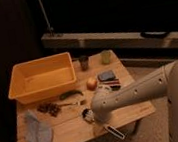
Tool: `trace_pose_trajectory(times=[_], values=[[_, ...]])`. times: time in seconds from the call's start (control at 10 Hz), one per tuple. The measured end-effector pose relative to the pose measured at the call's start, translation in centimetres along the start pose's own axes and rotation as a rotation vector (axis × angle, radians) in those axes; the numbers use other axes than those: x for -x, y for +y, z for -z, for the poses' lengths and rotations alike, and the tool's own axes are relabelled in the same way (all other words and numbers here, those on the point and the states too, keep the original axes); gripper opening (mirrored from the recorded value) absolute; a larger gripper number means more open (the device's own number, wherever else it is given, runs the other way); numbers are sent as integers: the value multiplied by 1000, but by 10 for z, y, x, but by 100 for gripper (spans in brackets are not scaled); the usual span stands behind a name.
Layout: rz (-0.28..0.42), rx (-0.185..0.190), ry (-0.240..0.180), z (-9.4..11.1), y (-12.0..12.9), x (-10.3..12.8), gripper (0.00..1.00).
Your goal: Wipe tray with brush
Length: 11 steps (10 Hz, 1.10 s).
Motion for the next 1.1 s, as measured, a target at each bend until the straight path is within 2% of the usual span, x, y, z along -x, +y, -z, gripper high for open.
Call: trace_pose_trajectory(times=[0.4,0.7,0.8,1.0,1.1], values=[[-14,-3,-7,1,-2,0,37],[-22,-6,-9,9,-5,1,8],[-19,-6,-3,10,-5,-2,1],[-12,0,4,10,0,-5,0],[-19,-10,14,11,0,-4,0]])
